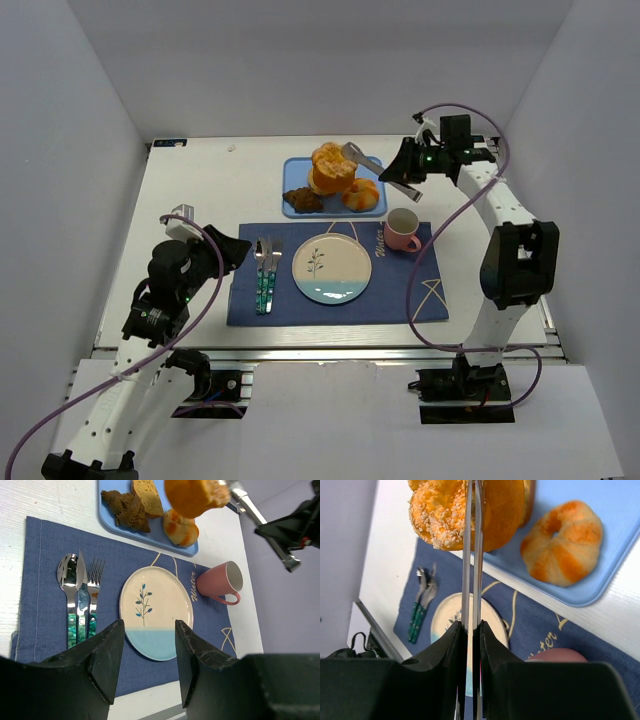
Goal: Place the bread
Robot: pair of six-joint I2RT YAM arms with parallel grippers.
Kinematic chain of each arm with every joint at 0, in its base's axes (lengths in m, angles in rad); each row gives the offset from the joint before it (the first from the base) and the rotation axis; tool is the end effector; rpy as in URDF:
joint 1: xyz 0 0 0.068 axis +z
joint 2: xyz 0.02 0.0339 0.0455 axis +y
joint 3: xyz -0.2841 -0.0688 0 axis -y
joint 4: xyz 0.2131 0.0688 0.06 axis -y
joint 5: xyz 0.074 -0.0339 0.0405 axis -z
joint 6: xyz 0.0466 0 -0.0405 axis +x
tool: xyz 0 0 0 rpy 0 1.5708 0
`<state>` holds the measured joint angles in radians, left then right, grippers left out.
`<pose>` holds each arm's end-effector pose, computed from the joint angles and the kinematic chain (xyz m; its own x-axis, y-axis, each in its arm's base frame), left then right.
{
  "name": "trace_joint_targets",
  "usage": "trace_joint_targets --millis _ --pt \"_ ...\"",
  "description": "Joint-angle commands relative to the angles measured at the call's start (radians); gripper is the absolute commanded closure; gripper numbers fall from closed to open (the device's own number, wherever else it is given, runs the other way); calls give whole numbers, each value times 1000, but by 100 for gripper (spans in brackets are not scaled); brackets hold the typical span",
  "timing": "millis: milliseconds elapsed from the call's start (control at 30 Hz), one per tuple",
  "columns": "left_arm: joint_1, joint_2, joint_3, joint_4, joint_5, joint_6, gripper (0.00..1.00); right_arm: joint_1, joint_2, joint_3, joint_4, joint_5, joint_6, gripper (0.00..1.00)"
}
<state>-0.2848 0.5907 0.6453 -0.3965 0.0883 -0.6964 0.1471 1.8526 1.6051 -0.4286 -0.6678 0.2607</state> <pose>0.1015 -0.0340 0.3029 -0.4775 -0.5260 -0.7038 0.0695 0.7759 -0.6270 0.3980 0.0881 0.3232 -0.7509 0.0933 -0.6538 -0.4133 0.7057 0.5755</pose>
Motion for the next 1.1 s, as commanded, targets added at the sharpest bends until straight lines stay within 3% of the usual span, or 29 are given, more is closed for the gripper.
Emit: trace_joint_targets --millis 0,133,200,333,567,667,700,800,1067 --pt "1 0 36 -2 -12 5 45 -21 -119 7 48 -116 0 98" --pt "1 -6 37 -5 -18 5 45 -14 -211 -100 -83 -194 -154 98" --pt "1 -9 34 -5 -19 6 45 6 -242 -149 -178 -182 -327 97" --pt "1 -11 25 -1 -12 5 45 26 -335 -286 -332 -159 -495 97" --pt "1 -15 2 13 -1 0 45 84 -412 -459 -352 -69 -560 95" --pt "1 -20 -1 8 -2 -2 45 100 -408 -479 -340 -49 -558 88" --pt "1 -23 -1 4 -4 -2 45 100 -402 -475 -340 -47 -558 75" --pt "1 -35 -1 -8 -15 -3 45 101 -398 -462 -343 -64 -569 51" --pt "1 -57 -10 -24 -24 -8 45 88 -409 -381 -254 -78 -491 48"
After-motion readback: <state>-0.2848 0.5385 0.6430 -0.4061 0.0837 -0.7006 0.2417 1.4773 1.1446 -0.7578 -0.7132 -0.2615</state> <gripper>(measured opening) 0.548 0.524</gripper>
